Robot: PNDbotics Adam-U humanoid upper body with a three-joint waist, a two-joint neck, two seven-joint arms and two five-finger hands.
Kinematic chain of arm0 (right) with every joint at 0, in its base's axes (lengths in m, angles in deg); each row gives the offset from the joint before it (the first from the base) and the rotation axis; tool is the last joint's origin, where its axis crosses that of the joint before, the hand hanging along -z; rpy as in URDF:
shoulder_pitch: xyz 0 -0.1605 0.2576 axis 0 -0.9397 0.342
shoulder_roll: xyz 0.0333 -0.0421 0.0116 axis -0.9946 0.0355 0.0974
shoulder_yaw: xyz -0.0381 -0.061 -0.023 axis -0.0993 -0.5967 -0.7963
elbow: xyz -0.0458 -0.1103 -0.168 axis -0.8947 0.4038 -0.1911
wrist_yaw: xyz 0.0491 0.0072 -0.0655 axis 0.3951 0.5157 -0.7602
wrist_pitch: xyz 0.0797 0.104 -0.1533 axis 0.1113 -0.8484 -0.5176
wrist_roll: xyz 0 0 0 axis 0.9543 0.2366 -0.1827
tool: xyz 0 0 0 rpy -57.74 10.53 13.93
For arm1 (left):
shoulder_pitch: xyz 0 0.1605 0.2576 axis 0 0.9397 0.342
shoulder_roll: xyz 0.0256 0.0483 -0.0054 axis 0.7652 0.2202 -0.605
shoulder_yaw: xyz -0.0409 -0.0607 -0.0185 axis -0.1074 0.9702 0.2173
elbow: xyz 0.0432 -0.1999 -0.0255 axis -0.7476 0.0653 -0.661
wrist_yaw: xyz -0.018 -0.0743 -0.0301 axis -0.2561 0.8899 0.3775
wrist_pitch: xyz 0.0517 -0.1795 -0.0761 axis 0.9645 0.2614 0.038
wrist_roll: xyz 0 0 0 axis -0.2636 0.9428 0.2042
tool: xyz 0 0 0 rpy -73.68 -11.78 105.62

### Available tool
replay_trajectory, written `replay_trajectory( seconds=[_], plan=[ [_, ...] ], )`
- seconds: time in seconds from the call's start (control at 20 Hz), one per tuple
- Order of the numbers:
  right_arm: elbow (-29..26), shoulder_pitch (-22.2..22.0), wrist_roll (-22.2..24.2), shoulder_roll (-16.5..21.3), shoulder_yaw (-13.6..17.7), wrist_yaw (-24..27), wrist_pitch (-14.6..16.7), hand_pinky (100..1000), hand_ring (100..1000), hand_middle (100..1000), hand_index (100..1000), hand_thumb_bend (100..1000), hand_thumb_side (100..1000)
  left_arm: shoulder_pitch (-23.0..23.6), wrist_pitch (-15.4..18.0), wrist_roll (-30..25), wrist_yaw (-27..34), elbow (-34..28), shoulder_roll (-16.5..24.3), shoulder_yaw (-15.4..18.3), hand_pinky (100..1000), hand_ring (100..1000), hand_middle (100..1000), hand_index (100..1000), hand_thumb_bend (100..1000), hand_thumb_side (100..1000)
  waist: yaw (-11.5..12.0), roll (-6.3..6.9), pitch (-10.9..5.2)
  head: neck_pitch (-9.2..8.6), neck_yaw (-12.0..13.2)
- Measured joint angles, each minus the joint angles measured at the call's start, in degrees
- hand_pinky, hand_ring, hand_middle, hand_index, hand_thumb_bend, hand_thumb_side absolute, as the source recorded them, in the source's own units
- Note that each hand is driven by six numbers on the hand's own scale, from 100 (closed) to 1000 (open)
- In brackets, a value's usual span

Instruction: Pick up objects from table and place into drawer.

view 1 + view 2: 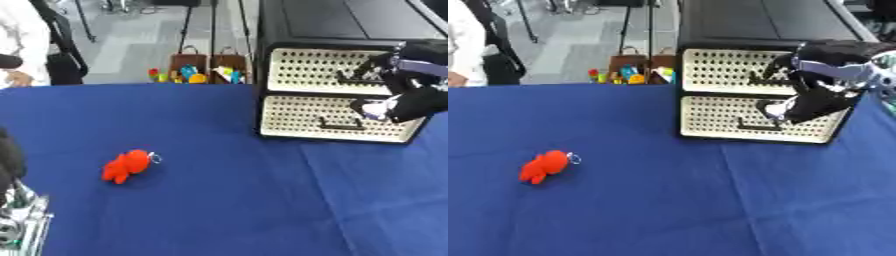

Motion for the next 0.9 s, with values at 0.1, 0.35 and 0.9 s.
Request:
replay_trajectory(
  seconds=[0.1,0.35,0.9],
  plan=[
    [0.6,0.0,0.0,-0.2,0.0,-0.2,0.1,109,337,344,888,329,669,0.0,0.0,0.0,0.0,0.0,0.0,0.0,522,702,682,852,558,817,0.0,-0.01,0.01,-0.01,0.0],
    [2.3,0.5,-0.2,-0.8,0.0,-0.9,0.2,110,337,344,888,332,669,0.0,0.0,0.0,0.0,0.0,0.0,0.0,522,702,682,852,558,817,0.0,0.0,0.02,-0.06,0.0],
    [2.8,-1.0,-1.0,-0.4,0.7,-1.0,0.5,111,339,343,879,346,671,0.0,0.0,0.0,0.3,0.0,0.0,0.0,522,702,683,853,558,816,0.1,0.08,0.14,-0.58,-0.3]
  ],
)
